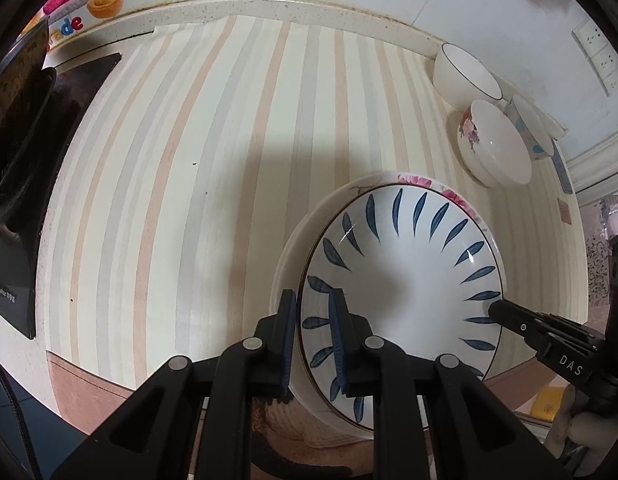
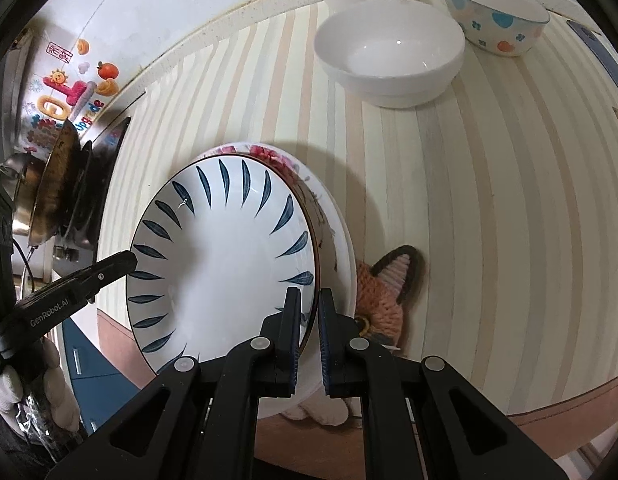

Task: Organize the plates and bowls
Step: 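Carry the plate stack to the cat mat and open both grippers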

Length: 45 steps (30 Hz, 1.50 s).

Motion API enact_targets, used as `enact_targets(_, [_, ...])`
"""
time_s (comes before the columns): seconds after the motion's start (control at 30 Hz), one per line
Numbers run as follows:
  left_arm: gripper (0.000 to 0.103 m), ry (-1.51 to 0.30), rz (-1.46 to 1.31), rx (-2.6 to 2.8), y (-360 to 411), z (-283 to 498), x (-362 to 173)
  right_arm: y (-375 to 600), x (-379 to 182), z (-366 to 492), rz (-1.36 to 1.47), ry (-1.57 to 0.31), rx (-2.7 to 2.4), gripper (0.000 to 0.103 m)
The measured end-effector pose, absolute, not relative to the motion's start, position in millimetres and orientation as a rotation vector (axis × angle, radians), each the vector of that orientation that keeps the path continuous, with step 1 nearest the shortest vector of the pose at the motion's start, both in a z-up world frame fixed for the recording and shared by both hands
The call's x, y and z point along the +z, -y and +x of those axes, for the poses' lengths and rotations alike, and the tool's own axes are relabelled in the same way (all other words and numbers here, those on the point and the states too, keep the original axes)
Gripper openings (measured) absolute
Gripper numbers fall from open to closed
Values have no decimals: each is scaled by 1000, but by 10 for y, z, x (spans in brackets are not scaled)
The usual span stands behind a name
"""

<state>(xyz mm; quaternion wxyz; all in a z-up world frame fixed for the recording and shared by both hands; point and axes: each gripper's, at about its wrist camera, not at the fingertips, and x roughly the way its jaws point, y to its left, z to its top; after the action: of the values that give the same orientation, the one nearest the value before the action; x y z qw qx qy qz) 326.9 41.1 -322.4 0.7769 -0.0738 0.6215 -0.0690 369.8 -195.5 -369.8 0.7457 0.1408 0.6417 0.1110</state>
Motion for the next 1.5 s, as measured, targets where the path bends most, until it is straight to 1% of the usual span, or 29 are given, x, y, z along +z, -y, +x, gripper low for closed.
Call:
enact_targets(0.3, [14,-1375,-140,-119,-410,3284,-3308,1912,-3700,3728,279,-1405,249,10])
enact_targets(0.4, [14,-1369,-134,-113,-403,3268,-3302,1900,-3691,3727,269,-1410,248,10])
enact_targets(0.5, [14,-1378,-136,-110,-405,3251,-3304,1889,-3686,3720,278,-1413,241,12])
enact_targets(0.63, [15,-1388,-117,-86,-418,3194,-3211,1894,-3657,3709,289,-1419,208,12])
enact_targets(0.7, [15,-1381,-91,-71,-421,3148,-3136,1871,-3591,3668,290,-1415,196,17])
enact_targets(0.73, [16,-1374,-82,-77,-425,3115,-3064,1858,-3557,3651,292,-1411,198,21])
enact_targets(0.8, [16,-1358,-63,-73,-442,3054,-2970,1804,-3462,3594,292,-1405,194,37])
enact_targets(0.83, [16,-1345,-55,-82,-449,3005,-2887,1784,-3421,3566,290,-1403,193,55])
enact_targets(0.87, [16,-1333,-53,-86,-462,2958,-2817,1764,-3371,3533,292,-1399,190,67])
enact_targets(1.03, [16,-1259,-43,-114,-543,2711,-2396,1679,-2997,3341,317,-1340,189,68])
enact_targets(1.1, [18,-1230,-48,-127,-591,2590,-2209,1651,-2803,3242,317,-1310,184,72])
enact_targets(1.2, [30,-1189,-36,-141,-619,2460,-1951,1591,-2422,3033,308,-1243,178,76])
enact_targets(1.27, [34,-1153,-32,-156,-640,2311,-1755,1564,-2202,2876,306,-1200,175,84])
enact_targets(1.3, [41,-1138,-20,-157,-637,2254,-1677,1545,-2082,2793,300,-1178,170,86])
enact_targets(1.33, [57,-1120,-14,-167,-649,2165,-1571,1517,-1949,2696,288,-1155,163,87])
enact_targets(1.37, [68,-1109,-13,-174,-659,2101,-1503,1502,-1850,2614,278,-1139,157,89])
enact_targets(1.4, [81,-1103,-10,-177,-654,2067,-1471,1474,-1728,2515,264,-1120,145,90])
enact_targets(1.43, [81,-1092,-7,-182,-659,2000,-1410,1467,-1642,2437,255,-1110,136,91])
enact_targets(1.5, [81,-1070,-6,-190,-678,1845,-1285,1433,-1442,2256,240,-1073,122,92])
